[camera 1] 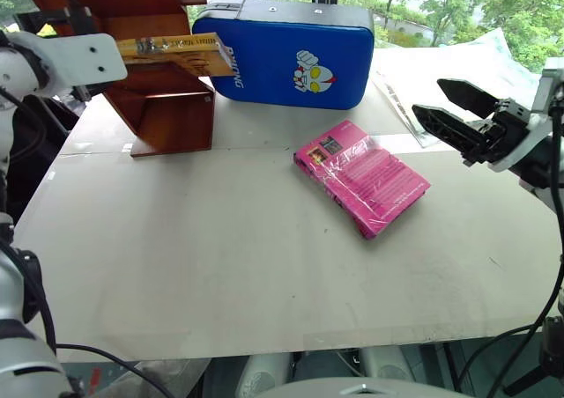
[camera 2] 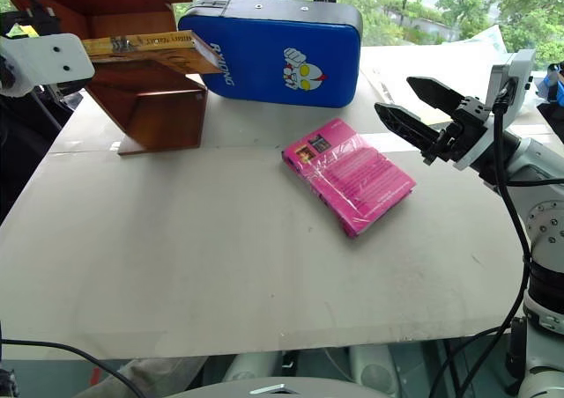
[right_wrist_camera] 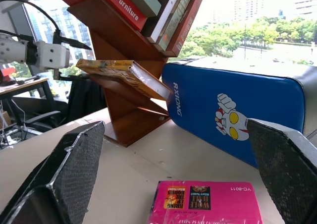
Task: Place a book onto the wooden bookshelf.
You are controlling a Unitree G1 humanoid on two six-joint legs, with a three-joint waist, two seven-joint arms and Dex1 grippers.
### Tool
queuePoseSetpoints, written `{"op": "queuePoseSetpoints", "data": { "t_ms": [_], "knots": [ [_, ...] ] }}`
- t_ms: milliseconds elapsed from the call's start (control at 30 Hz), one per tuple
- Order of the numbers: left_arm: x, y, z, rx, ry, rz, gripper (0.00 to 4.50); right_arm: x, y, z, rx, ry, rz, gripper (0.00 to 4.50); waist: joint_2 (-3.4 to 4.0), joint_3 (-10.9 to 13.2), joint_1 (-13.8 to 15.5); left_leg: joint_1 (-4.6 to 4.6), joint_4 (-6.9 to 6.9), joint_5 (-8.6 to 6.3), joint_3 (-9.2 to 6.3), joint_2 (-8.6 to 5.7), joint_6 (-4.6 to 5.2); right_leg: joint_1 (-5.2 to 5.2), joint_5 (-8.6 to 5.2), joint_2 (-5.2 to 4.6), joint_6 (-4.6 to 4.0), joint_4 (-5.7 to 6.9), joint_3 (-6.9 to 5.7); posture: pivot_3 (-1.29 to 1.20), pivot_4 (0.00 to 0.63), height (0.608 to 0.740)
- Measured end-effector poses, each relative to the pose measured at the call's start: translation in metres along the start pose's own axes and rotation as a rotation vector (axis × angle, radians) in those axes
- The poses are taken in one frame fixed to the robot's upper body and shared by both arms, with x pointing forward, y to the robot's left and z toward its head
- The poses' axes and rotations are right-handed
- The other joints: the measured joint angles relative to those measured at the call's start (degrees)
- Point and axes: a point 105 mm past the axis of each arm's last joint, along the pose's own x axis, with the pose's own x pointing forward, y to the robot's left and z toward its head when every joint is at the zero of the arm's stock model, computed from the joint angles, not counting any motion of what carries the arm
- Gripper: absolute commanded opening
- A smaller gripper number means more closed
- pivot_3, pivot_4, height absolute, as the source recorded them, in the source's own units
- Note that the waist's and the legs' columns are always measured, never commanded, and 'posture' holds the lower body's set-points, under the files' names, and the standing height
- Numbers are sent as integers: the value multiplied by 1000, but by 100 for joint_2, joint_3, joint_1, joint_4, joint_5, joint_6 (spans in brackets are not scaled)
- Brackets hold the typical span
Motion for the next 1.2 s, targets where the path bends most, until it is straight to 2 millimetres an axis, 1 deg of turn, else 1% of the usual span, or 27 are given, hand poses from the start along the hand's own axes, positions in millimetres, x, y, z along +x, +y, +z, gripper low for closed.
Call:
{"op": "queuePoseSetpoints", "data": {
  "t_ms": [100,133,167,200,267,300,333,400,433,467,533,600,633,667,700,767,833,867,933,1000,1033,1133,1200],
  "knots": [
    [-17,0,1,-42,-6,-3,4102,1,0,-1,4,5,13,4500,-1,0,-15,-3,-1,0,3,2,0,-8,0,-9,0,-2,7,0,150,740],
    [-24,4,5,-78,-20,9,4102,0,-1,-2,9,8,13,4500,-1,1,-5,-5,0,0,4,2,0,-9,0,-8,0,-1,5,0,150,740],
    [-33,13,13,-135,-56,31,4102,0,-2,-3,14,11,17,4500,-2,1,1,-5,0,0,3,3,0,-9,0,-8,0,-2,5,0,150,740],
    [-39,18,18,-163,-80,42,4102,-1,-2,-4,16,13,18,4500,-2,1,15,-6,1,0,3,2,0,-8,0,-10,0,-1,2,0,150,740],
    [-58,27,40,-302,-194,51,4102,-3,-1,-7,25,22,37,4500,-2,1,34,-4,1,0,1,2,0,0,0,-7,0,-5,-2,0,150,740],
    [-66,29,58,-381,-286,44,4102,-4,0,-10,32,27,44,4500,-2,1,49,-1,5,0,0,2,0,7,-1,-7,0,-7,-6,0,150,740],
    [-75,22,81,-490,-403,-6,4102,-5,1,-11,39,30,55,4500,1,1,55,0,6,0,-1,2,0,10,-1,-7,0,-7,-6,0,150,740],
    [-80,-8,110,-626,-534,-151,4102,-6,2,-13,48,33,64,4500,7,-3,41,14,8,0,2,2,0,22,-1,-8,0,-3,-1,0,150,740],
    [-81,-33,126,-699,-587,-266,4102,-7,3,-14,52,34,68,4500,5,-1,33,18,7,0,2,4,0,21,-1,-10,0,2,3,0,150,740],
    [-81,-52,136,-768,-615,-339,4102,-7,3,-15,55,36,71,4500,5,-1,28,22,8,0,0,10,-1,21,1,-15,-2,-1,5,0,150,740],
    [-81,-114,156,-923,-631,-546,4102,-9,3,-16,58,37,66,4500,4,-1,-8,32,4,0,14,15,-2,20,0,-12,-3,13,21,0,150,740],
    [-83,-142,167,-1022,-630,-639,4102,-12,3,-17,64,39,59,4500,-3,4,6,21,5,4,13,35,-9,11,3,4,-8,4,18,0,150,740],
    [-84,-148,169,-1075,-638,-644,4102,-14,3,-18,66,40,52,4500,0,2,22,22,4,4,14,37,-10,13,5,6,-11,0,18,0,150,740],
    [-88,-160,174,-1160,-655,-659,4102,-21,4,-22,56,50,38,4500,7,-5,55,25,3,4,18,38,-10,15,5,3,-12,-2,21,0,150,740],
    [-90,-171,175,-1205,-649,-680,4102,-26,6,-29,55,72,31,4500,6,-7,75,26,2,3,19,39,-11,17,5,4,-12,-5,20,0,150,740],
    [-92,-193,173,-1344,-614,-679,4102,-48,6,-52,27,140,-14,4500,5,-8,148,25,-2,3,22,40,-11,20,5,4,-12,-17,20,0,150,740],
    [-94,-211,168,-1434,-553,-661,4102,-68,6,-74,20,193,-56,4500,5,-8,207,22,0,3,31,39,-11,21,5,0,-11,-24,26,0,150,740],
    [-97,-219,167,-1468,-536,-659,4102,-76,7,-81,6,209,-70,4500,6,-9,216,25,1,2,40,38,-10,23,5,-2,-11,-24,34,0,150,740],
    [-106,-245,168,-1498,-480,-686,4102,-93,7,-95,-22,232,-96,4500,4,-14,230,35,0,2,53,41,-10,35,5,-1,-11,-36,49,0,150,740],
    [-118,-278,172,-1522,-399,-730,4102,-115,4,-114,-29,266,-156,4500,3,-17,227,44,0,0,67,46,-7,42,-10,-3,-34,-46,54,0,150,740],
    [-121,-286,171,-1521,-384,-726,4102,-125,3,-123,-22,285,-184,4500,3,-17,232,45,1,0,71,50,-7,42,-10,-5,-35,-44,53,0,150,740],
    [-120,-296,171,-1445,-396,-683,4102,-144,-2,-141,-67,338,-220,4500,47,-48,245,62,0,-4,109,74,-14,55,-17,-20,-23,-45,50,0,150,740],
    [-118,-301,171,-1409,-411,-660,4102,-158,-4,-154,-82,374,-244,4500,58,-59,245,105,-10,-15,119,84,-31,93,-22,-19,-21,-47,50,0,150,740]
  ]
}}
